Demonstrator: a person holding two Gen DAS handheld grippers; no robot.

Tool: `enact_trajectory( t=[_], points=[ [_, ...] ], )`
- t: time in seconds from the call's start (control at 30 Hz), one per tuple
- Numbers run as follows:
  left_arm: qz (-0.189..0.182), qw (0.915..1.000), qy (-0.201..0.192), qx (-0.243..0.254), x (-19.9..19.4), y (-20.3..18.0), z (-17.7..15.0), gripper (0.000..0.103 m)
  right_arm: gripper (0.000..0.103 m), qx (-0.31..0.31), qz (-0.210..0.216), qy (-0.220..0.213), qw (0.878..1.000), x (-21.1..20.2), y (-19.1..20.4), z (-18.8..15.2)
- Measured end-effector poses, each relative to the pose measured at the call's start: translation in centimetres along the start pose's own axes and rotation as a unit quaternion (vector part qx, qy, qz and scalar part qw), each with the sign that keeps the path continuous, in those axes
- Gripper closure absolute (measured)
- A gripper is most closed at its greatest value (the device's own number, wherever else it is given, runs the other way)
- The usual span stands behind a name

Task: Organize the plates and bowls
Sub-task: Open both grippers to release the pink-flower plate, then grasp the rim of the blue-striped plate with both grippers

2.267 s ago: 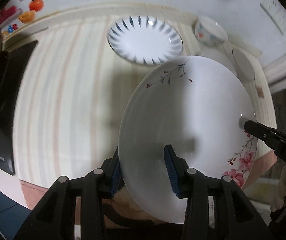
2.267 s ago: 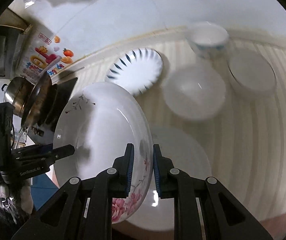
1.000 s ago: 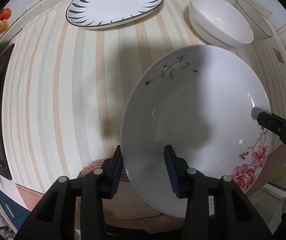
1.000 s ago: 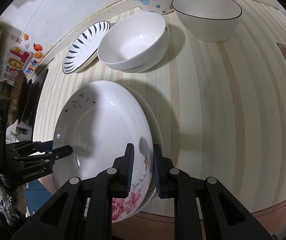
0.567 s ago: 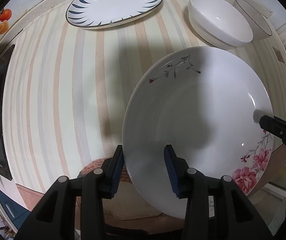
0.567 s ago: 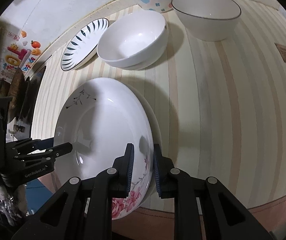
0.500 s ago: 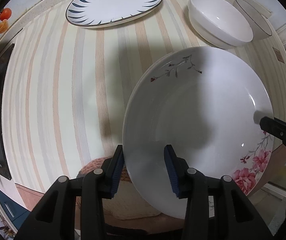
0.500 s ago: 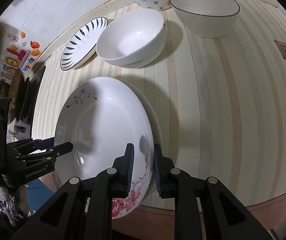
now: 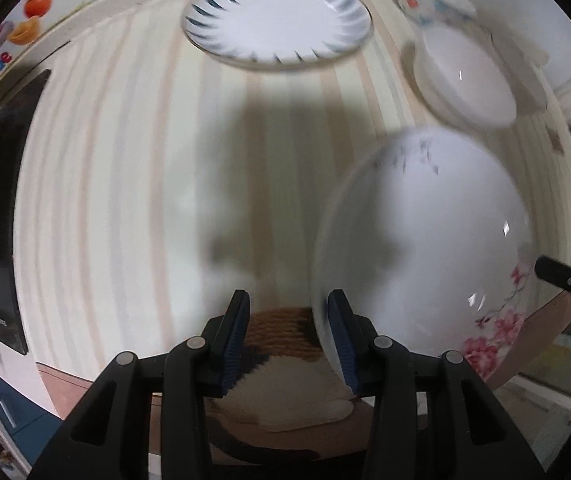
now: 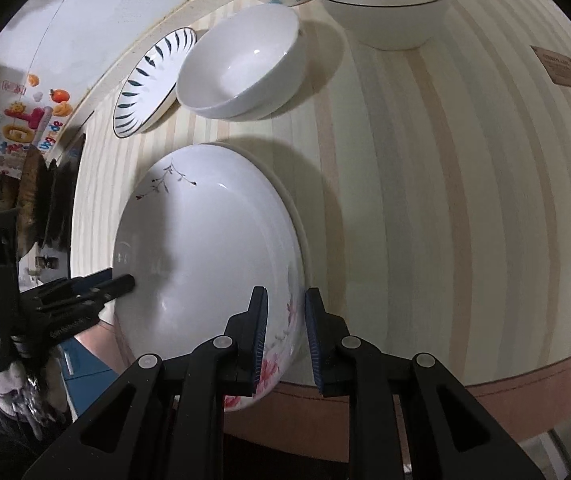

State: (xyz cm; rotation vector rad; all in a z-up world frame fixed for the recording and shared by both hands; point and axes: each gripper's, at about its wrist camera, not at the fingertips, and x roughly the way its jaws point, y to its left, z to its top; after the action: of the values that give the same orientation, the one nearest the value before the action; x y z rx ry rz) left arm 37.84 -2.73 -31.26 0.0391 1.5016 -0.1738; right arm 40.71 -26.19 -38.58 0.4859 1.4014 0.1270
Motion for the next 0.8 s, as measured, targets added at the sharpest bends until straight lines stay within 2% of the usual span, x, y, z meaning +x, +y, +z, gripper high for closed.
enact_trajectory(
  t=[0.1, 0.2, 0.27, 0.33, 0.37, 0.47, 0.63, 0.8],
  points=[
    [-0.010, 0.9995, -0.024, -0.016, -2.2, 1.8, 1.8, 0.065, 0.081, 0.010, -0.005, -0.007, 1.000, -1.4, 0.2, 0.6],
    [-0.024, 0.9978, -0.049, -0.037, -4.0, 3.8, 4.7, 0.065, 0.081, 0.004, 0.009, -0.035, 0.999, -3.7, 2.1, 2.3],
    [-0.027, 0.9967, -0.058, -0.050, -4.5, 5.3, 7.7, 0.065, 0.079, -0.010, 0.024, -0.061, 0.998, -5.0, 4.5, 4.6],
    [-0.026, 0.9958, -0.063, -0.062, -4.1, 6.6, 10.3, 0.065, 0.070, -0.020, 0.040, -0.078, 0.996, -5.2, 6.7, 7.4],
    [-0.024, 0.9953, -0.063, -0.070, -3.6, 7.5, 12.2, 0.065, 0.069, -0.023, 0.041, -0.085, 0.995, -5.0, 7.6, 8.7],
    [-0.026, 0.9947, -0.050, -0.086, -1.3, 9.3, 16.3, 0.065, 0.069, -0.029, 0.026, -0.091, 0.995, -2.7, 10.1, 13.8],
    [-0.023, 0.9962, -0.026, -0.080, 2.8, 10.6, 20.9, 0.065, 0.069, -0.028, -0.013, -0.067, 0.997, 3.5, 12.5, 21.5],
    [-0.039, 0.9970, -0.007, -0.066, 5.6, 10.9, 23.4, 0.065, 0.070, -0.027, -0.042, -0.038, 0.998, 8.0, 12.9, 24.8]
  ],
)
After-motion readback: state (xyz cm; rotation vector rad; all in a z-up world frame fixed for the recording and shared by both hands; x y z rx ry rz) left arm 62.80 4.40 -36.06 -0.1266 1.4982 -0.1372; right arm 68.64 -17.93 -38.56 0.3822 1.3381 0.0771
